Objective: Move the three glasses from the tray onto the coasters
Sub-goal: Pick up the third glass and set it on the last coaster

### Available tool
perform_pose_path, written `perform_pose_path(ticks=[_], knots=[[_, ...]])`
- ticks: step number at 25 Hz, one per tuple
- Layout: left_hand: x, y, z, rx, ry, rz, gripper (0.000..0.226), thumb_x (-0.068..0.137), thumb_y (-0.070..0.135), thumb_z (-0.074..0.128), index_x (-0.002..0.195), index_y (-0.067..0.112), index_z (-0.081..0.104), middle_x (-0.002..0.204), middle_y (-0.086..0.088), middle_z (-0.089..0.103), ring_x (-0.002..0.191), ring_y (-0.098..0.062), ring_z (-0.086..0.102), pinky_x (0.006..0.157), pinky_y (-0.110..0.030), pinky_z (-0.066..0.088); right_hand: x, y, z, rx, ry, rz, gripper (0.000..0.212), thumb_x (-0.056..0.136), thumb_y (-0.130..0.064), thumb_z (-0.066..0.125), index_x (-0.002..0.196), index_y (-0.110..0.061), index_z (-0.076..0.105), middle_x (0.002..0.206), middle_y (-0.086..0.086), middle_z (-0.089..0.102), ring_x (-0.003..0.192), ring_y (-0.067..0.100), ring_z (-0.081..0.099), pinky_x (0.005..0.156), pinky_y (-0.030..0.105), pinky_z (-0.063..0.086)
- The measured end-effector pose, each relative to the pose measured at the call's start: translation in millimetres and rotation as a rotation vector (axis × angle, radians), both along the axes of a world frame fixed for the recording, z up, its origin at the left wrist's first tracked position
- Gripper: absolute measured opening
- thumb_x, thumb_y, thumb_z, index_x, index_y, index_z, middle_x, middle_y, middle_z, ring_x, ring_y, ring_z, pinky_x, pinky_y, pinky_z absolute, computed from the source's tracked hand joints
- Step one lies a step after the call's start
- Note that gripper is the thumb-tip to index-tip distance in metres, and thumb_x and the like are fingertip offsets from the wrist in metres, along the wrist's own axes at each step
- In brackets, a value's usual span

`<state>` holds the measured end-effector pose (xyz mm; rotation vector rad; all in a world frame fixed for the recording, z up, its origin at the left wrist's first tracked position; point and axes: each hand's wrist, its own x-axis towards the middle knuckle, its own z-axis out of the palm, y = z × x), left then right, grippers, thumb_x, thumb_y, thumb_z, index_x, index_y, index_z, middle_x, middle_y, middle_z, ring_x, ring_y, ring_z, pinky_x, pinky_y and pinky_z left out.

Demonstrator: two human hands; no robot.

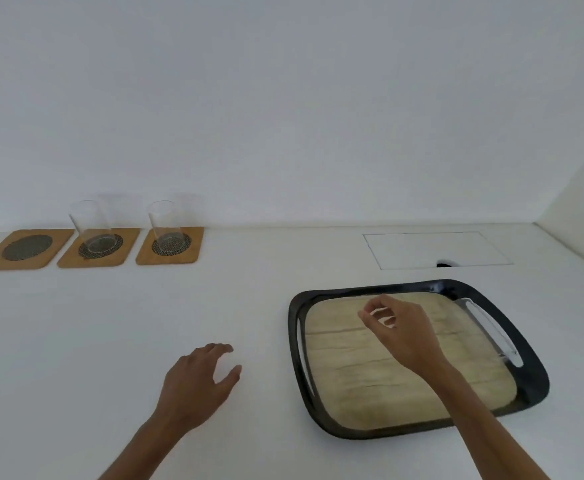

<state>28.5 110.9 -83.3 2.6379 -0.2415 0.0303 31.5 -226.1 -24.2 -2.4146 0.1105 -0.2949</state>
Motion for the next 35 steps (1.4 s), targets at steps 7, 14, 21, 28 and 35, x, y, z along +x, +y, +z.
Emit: perform_pose_path(ticks=[7, 14, 21, 28, 35], knots=[[-43.5, -110.7, 18.7, -0.200, -0.023, 0.003, 0.028, 0.087, 0.040, 0.065, 0.112, 0.029, 0.064, 0.115, 0.016, 0.065, 0.091, -0.009, 0.062, 0.073, -0.026, 0.044, -34.6, -135.1, -18.0, 0.009, -0.043, -0.205, 0.017, 0.084, -0.024, 0.076, 0.098, -0.018, 0.068, 0.092, -0.010, 0.071, 0.084, 0.007, 0.070, 0.077, 0.038, 0.061], [-53.1, -161.4, 17.3, -0.140, -0.074, 0.091, 0.024, 0.083, 0.037, 0.070, 0.104, 0.025, 0.066, 0.117, 0.008, 0.067, 0.081, -0.008, 0.057, 0.067, -0.029, 0.042, -49.5, -200.1, -30.3, -0.134, 0.003, -0.387, 0.048, 0.082, -0.044, 0.074, 0.122, -0.021, 0.062, 0.121, -0.002, 0.069, 0.109, 0.020, 0.066, 0.088, 0.045, 0.055], [-59.9, -190.8, 10.0, -0.141, -0.058, 0.090, 0.022, 0.081, 0.037, 0.072, 0.102, 0.031, 0.066, 0.117, 0.010, 0.066, 0.087, -0.015, 0.065, 0.071, -0.033, 0.050, -50.6, -206.8, -48.0, -0.135, 0.180, -0.355, 0.084, 0.069, -0.073, 0.068, 0.137, -0.027, 0.049, 0.136, -0.004, 0.060, 0.116, 0.023, 0.064, 0.091, 0.044, 0.051], [-59.1, -208.9, 10.6, -0.140, -0.089, 0.072, 0.021, 0.082, 0.036, 0.071, 0.102, 0.033, 0.065, 0.117, 0.014, 0.064, 0.092, -0.016, 0.066, 0.072, -0.034, 0.051, -50.1, -202.6, -62.0, -0.120, 0.181, -0.390, 0.083, 0.072, -0.058, 0.075, 0.141, -0.024, 0.044, 0.135, 0.000, 0.060, 0.116, 0.026, 0.062, 0.089, 0.042, 0.050], [-58.4, -210.7, 13.0, -0.131, -0.136, -0.010, 0.029, 0.082, 0.050, 0.060, 0.104, 0.033, 0.065, 0.116, 0.015, 0.065, 0.102, -0.009, 0.064, 0.076, -0.026, 0.048, -48.7, -198.8, -56.0, 0.026, 0.017, -0.436, 0.070, 0.070, -0.045, 0.080, 0.132, -0.027, 0.055, 0.121, -0.002, 0.071, 0.103, 0.027, 0.068, 0.086, 0.040, 0.050]])
